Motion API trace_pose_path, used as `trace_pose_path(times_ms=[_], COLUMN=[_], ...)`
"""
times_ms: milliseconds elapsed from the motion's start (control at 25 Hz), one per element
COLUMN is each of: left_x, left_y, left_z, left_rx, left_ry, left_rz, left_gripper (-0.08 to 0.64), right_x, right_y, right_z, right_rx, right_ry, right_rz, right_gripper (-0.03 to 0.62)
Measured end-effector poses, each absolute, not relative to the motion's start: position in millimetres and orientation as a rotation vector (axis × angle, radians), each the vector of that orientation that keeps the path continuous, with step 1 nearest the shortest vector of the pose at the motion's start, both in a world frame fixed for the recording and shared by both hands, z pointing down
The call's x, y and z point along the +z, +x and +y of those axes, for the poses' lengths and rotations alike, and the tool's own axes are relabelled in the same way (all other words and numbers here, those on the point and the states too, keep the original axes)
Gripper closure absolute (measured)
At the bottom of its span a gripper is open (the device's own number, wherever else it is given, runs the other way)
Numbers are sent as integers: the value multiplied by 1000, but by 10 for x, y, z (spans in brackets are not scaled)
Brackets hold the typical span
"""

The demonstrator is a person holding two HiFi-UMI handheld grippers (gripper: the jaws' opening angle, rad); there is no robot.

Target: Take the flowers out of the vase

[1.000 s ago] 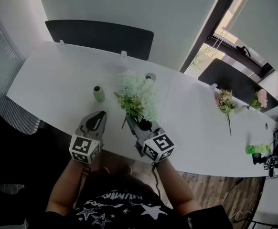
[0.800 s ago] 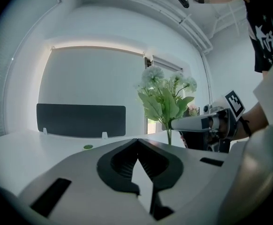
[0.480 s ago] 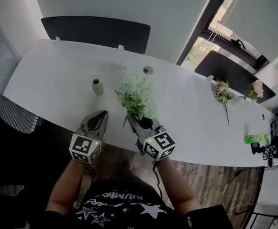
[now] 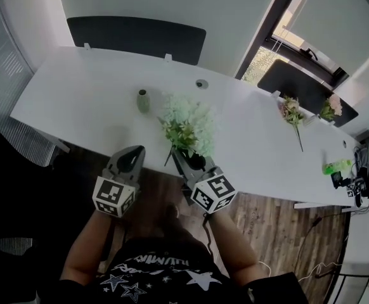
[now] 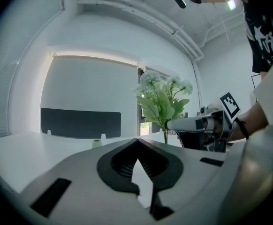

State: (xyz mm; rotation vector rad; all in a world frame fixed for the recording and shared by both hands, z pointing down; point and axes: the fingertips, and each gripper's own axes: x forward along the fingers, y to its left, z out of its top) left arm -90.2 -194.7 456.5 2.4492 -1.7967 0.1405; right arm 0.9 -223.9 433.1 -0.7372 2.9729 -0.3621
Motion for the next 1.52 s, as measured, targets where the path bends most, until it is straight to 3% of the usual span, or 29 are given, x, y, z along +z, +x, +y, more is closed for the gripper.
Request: trace_pose_path(times_ms=[960,1520], left_x=[4371,4363], left_y=[-736,-340], left_z=[148,560], left_rx=[96,90], left_ry=[2588,2632], left_rz=[-1687,-1639], left_gripper=[552,552], right_x=[4250,4189], right_y=[241,746], right_z=[64,468], right_rx=[-288,-273], right_ry=[-903,-1007], right_rz=[2951,2894], right_gripper=[529,532])
